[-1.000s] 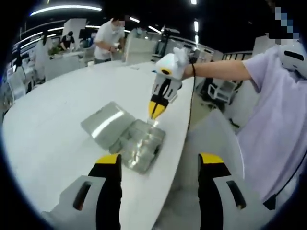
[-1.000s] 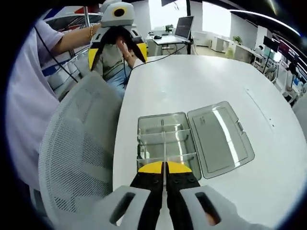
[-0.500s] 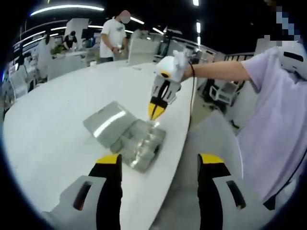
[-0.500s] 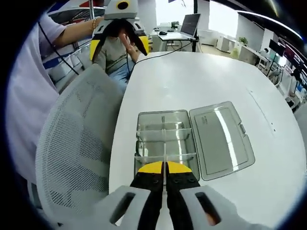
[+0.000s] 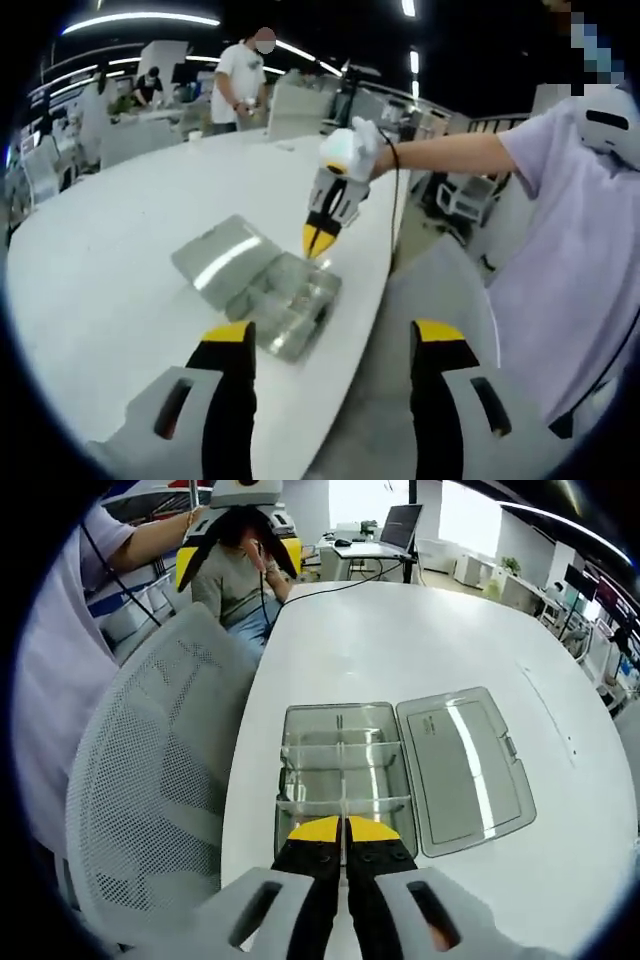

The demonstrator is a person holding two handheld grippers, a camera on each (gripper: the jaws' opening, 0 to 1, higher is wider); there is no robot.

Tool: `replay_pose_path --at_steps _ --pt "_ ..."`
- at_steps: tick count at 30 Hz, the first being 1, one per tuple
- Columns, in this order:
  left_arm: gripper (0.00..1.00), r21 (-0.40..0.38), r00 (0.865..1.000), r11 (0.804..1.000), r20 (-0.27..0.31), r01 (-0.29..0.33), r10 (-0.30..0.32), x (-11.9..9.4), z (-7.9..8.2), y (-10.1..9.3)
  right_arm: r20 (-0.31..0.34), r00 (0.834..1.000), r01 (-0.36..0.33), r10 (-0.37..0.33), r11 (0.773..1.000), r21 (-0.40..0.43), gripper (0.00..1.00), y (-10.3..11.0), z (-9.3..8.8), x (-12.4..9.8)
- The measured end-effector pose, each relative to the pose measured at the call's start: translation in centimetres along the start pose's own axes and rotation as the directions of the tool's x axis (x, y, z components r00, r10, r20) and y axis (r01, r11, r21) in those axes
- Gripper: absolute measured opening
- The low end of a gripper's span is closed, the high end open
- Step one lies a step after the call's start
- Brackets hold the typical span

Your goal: Insert the divider into the dual guide fixture by aligning both edges with the guide slots and pushing it downward to the bottom, including one-sided entry, uneven engagement, binding, and posture correction.

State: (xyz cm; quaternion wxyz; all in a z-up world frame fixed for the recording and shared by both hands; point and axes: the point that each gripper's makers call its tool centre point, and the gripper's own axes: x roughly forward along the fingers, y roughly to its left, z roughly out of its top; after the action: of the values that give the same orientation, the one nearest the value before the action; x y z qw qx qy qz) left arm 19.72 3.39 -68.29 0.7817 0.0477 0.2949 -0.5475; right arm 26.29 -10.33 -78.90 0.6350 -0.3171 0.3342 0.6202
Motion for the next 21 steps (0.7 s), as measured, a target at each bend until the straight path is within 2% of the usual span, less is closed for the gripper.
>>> replay_pose_path --at_steps 21 --pt "0.57 -0.025 1.000 1.000 0.012 -0.008 0.008 0.05 -0.10 0.23 -0.057 0.998 -0.029 0.028 0.999 -0.029 0.00 -0.18 -0.25 0.49"
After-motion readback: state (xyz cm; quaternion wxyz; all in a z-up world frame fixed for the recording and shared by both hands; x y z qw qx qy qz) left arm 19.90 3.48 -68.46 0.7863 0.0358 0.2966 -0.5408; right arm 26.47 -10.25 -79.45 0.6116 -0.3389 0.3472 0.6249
